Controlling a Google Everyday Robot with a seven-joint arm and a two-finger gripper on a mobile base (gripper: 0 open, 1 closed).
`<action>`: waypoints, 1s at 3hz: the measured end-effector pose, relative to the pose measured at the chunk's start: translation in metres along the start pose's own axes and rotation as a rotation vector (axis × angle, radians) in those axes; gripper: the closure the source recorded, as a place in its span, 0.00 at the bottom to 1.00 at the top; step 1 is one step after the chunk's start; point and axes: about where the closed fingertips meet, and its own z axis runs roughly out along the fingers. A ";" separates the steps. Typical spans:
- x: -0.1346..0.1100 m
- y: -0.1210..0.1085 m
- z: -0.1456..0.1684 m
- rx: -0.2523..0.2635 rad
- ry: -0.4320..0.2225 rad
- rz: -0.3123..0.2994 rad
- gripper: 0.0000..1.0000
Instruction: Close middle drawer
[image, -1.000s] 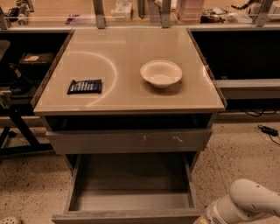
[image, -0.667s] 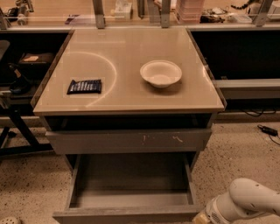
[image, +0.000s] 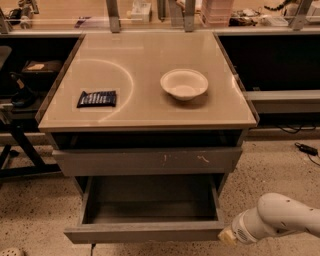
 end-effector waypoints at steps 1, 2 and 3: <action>-0.012 -0.012 0.009 0.032 -0.049 0.023 1.00; -0.026 -0.029 0.010 0.068 -0.115 0.070 1.00; -0.033 -0.041 0.013 0.088 -0.151 0.099 1.00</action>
Offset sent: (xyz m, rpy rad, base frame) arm 0.1009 -0.0194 -0.0095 0.0685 -0.2347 -0.3075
